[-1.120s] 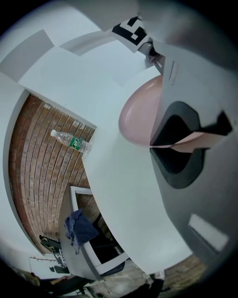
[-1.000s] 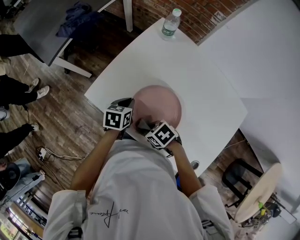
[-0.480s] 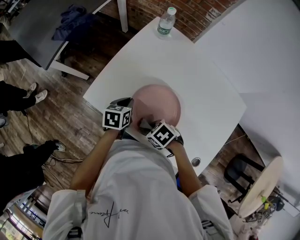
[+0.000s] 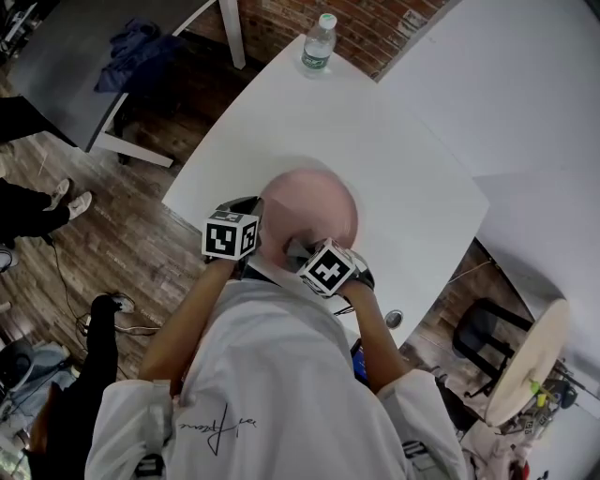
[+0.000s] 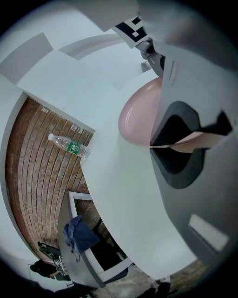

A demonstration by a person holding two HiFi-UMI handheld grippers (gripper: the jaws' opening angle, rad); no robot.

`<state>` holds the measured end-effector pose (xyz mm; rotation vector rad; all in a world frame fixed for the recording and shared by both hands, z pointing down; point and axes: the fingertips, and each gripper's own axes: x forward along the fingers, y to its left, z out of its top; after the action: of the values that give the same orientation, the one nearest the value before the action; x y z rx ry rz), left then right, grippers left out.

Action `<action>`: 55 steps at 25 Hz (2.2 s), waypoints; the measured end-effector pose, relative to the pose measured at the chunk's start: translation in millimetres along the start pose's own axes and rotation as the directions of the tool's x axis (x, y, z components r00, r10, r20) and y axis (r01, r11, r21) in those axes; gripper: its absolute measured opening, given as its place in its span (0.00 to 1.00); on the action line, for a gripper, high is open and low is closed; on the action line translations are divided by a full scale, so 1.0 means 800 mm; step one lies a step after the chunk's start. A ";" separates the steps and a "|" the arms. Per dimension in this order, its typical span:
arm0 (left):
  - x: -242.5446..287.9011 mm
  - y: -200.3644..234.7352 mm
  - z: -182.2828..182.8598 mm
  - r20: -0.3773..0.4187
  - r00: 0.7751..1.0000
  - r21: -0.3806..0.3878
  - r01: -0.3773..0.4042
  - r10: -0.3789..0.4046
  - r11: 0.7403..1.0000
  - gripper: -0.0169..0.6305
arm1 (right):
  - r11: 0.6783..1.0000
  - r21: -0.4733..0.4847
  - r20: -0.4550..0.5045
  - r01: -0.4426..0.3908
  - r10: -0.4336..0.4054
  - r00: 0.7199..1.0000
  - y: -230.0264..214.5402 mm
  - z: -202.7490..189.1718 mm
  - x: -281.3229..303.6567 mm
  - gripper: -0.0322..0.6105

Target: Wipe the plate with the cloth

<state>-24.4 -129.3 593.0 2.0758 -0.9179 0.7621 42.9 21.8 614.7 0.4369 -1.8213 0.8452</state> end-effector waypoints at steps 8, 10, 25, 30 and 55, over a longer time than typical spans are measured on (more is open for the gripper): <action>0.001 0.000 -0.001 0.004 1.000 -0.001 0.009 -0.009 1.000 0.08 | 0.999 -0.019 -0.051 0.045 -0.046 0.998 -0.009 -0.013 -0.005 0.11; 0.000 0.000 -0.002 0.005 1.000 -0.004 0.009 -0.009 1.000 0.08 | 0.996 -0.042 -0.080 0.075 -0.078 0.994 -0.013 -0.018 -0.008 0.11; -0.001 0.000 -0.003 0.008 1.000 -0.003 0.006 -0.006 1.000 0.08 | 0.938 -0.177 -0.243 0.297 -0.334 0.911 -0.073 -0.054 -0.029 0.11; -0.002 0.000 -0.003 0.008 1.000 0.001 0.004 -0.004 1.000 0.08 | 0.914 -0.205 -0.258 0.351 -0.396 0.881 -0.091 -0.055 -0.036 0.11; -0.004 0.001 -0.004 0.013 1.000 -0.009 0.019 -0.019 1.000 0.08 | 0.878 -0.218 -0.225 0.427 -0.471 0.853 -0.127 -0.044 -0.047 0.11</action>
<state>-27.6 -126.3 593.0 2.0805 -0.9062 0.7343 145.7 -25.9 622.9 0.5851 -1.4339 0.4032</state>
